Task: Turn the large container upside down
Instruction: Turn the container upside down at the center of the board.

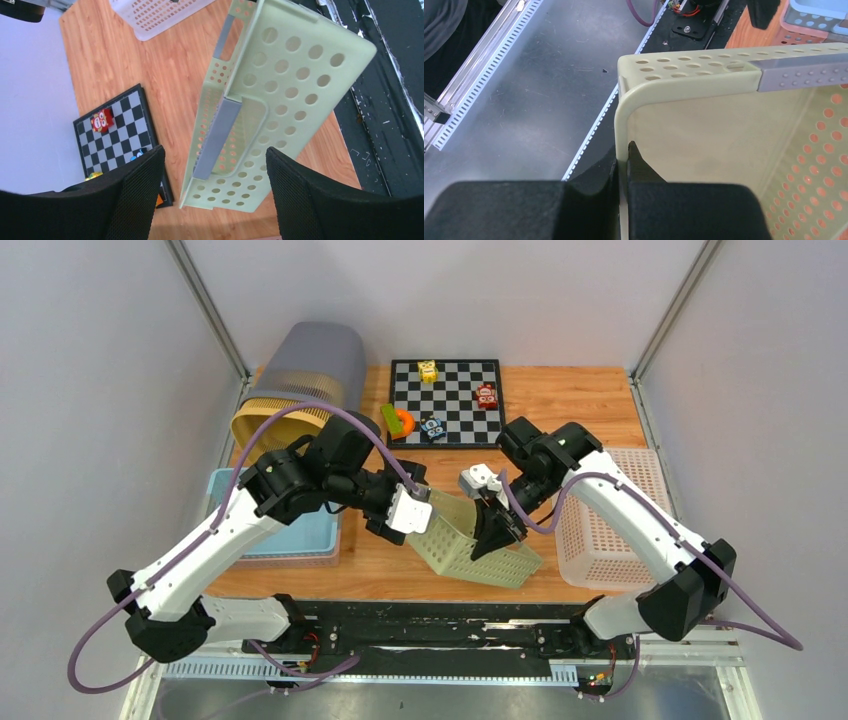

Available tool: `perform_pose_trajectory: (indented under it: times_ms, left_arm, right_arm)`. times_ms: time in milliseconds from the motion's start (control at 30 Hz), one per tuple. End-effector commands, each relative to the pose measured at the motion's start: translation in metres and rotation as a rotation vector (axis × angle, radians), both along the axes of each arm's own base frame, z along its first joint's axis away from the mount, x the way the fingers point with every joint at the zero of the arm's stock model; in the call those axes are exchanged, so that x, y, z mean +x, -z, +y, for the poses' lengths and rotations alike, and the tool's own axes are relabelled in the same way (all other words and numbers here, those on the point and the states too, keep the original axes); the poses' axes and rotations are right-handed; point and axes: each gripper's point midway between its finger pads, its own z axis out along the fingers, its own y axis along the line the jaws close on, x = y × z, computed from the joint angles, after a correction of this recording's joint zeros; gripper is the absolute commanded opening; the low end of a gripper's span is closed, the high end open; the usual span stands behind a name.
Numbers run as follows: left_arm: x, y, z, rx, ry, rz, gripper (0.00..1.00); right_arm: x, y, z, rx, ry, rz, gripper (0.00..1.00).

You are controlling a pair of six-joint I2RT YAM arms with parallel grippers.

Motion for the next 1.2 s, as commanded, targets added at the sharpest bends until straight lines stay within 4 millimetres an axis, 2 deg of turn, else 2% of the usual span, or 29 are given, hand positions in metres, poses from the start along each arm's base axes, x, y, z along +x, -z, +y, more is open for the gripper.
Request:
perform_pose_trajectory:
  times_ms: [0, 200, 467, 633, 800, 933, 1067, 1167]
  left_arm:
    - [0.003, -0.001, -0.007, -0.02, -0.012, -0.007, 0.73]
    - [0.004, -0.004, -0.012, -0.025, -0.017, -0.008, 0.64]
    - [0.0, 0.017, -0.012, 0.049, 0.004, -0.019, 0.56]
    - [0.002, 0.022, -0.014, 0.054, -0.009, -0.024, 0.43]
    - [0.005, 0.027, -0.015, 0.055, -0.032, -0.022, 0.36]
    - [0.01, 0.031, -0.012, 0.046, -0.086, -0.029, 0.23]
    - [0.015, 0.033, -0.005, 0.031, -0.151, -0.039, 0.0]
    - [0.016, 0.032, 0.0, 0.019, -0.176, -0.034, 0.0]
  right_arm:
    - [-0.014, -0.005, 0.004, 0.021, -0.054, 0.049, 0.02]
    - [-0.017, -0.008, 0.005, 0.015, -0.076, 0.058, 0.02]
    - [-0.017, -0.016, 0.006, 0.029, -0.084, 0.054, 0.02]
    - [-0.018, -0.02, 0.005, 0.033, -0.09, 0.049, 0.02]
    - [-0.016, -0.02, 0.005, 0.028, -0.09, 0.033, 0.02]
    - [-0.014, -0.019, 0.004, 0.018, -0.091, 0.014, 0.02]
    - [-0.01, -0.019, 0.004, 0.004, -0.086, -0.01, 0.05]
    - [-0.003, -0.02, 0.003, -0.013, -0.069, -0.039, 0.14]
